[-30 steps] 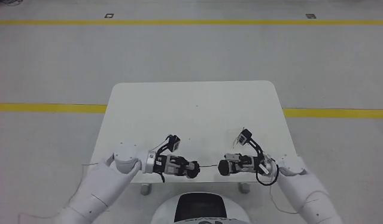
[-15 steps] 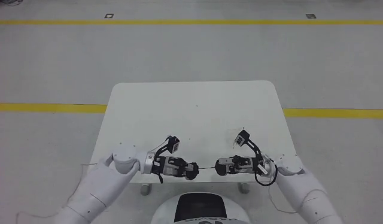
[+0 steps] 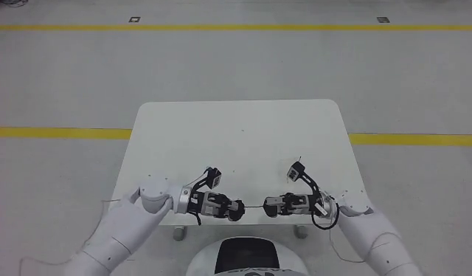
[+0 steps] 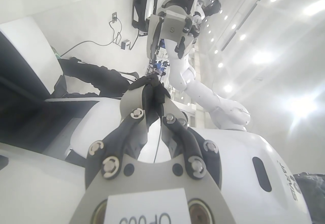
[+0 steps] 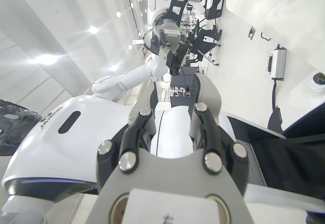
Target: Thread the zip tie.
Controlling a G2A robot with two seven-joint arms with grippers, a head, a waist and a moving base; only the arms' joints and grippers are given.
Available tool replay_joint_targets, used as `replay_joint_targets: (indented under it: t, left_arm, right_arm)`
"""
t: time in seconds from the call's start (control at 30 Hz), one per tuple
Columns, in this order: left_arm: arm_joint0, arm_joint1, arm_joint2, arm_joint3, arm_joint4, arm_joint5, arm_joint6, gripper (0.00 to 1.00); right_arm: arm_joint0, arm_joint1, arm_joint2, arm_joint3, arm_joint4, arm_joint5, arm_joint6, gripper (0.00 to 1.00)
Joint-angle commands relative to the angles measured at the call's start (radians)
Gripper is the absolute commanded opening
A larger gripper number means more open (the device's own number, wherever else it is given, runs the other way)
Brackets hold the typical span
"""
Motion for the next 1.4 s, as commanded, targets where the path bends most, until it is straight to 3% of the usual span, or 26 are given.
replay_joint_targets:
  t: [0.0,0.3,0.43,0.6,0.83,0.87,0.9,1.17,1.37]
  left_arm:
    - [-0.003,0.001,0.005,0.001,-0.002,0.0,0.0,0.0]
    - [-0.015,0.005,0.027,0.006,-0.011,-0.002,0.003,0.0]
    - [-0.02,0.007,0.034,0.011,-0.017,0.0,0.007,0.0]
    - [-0.026,0.01,0.043,0.013,-0.022,-0.001,0.011,0.0]
    - [-0.03,0.014,0.052,0.013,-0.028,-0.001,0.02,0.01]
    - [-0.031,0.015,0.054,0.012,-0.028,-0.001,0.021,0.36]
    - [-0.032,0.016,0.055,0.012,-0.027,0.0,0.023,1.0]
    - [-0.03,0.018,0.068,0.013,-0.043,-0.008,0.047,1.0]
    - [-0.032,0.019,0.072,0.015,-0.042,-0.01,0.061,1.0]
  right_arm:
    - [0.001,0.0,-0.003,0.002,-0.002,0.0,0.0,0.23]
    - [0.013,-0.002,-0.022,0.02,-0.007,0.0,-0.005,0.08]
    - [0.016,-0.002,-0.027,0.022,-0.013,0.0,-0.007,0.1]
    - [0.018,-0.001,-0.031,0.023,-0.015,0.0,-0.008,0.0]
    - [0.017,0.0,-0.032,0.02,-0.022,0.0,-0.017,0.0]
    - [0.016,0.0,-0.032,0.019,-0.021,0.0,-0.017,0.0]
    - [0.015,0.0,-0.031,0.019,-0.02,0.0,-0.017,0.0]
    - [0.019,-0.003,-0.039,0.038,0.05,0.0,0.011,0.0]
    - [0.031,0.0,-0.042,0.032,0.042,0.0,0.011,0.0]
